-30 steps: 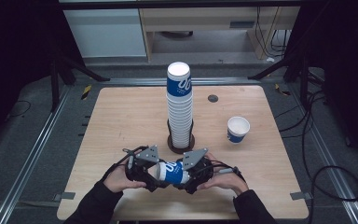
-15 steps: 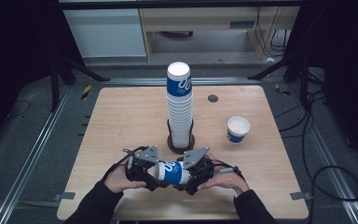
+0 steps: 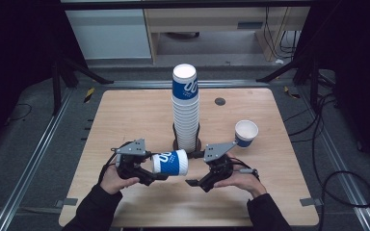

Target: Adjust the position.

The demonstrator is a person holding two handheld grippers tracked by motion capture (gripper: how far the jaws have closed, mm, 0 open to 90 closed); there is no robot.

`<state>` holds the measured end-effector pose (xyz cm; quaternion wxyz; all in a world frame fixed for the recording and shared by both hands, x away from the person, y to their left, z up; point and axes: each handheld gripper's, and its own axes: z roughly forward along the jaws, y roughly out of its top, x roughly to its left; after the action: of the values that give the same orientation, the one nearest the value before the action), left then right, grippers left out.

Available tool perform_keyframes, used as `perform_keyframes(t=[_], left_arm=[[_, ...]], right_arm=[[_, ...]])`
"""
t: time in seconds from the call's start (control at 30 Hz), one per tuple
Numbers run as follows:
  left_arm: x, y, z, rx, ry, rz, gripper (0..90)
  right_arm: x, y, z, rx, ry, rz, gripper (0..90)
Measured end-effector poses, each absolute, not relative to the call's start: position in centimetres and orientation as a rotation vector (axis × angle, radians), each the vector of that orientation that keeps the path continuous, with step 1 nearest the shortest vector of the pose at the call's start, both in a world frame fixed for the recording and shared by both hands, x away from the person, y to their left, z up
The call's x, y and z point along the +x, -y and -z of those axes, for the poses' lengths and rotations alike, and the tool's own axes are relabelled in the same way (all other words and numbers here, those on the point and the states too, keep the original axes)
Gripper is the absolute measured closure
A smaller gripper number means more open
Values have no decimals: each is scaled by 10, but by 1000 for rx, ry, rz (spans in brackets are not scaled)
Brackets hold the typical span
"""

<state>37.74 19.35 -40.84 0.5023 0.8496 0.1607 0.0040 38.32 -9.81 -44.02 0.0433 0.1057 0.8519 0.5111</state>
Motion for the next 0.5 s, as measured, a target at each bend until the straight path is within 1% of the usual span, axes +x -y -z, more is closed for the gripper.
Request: perform_keyframes(t=[0.1,0.5], left_arm=[[375,-192,407,2032,-364,14,256],[368,-173,415,2086,-283,88,257]], right_arm=[[383,97,441,322,-2610,-1595,58],[378,90,442,250,-2634,-1687,71]])
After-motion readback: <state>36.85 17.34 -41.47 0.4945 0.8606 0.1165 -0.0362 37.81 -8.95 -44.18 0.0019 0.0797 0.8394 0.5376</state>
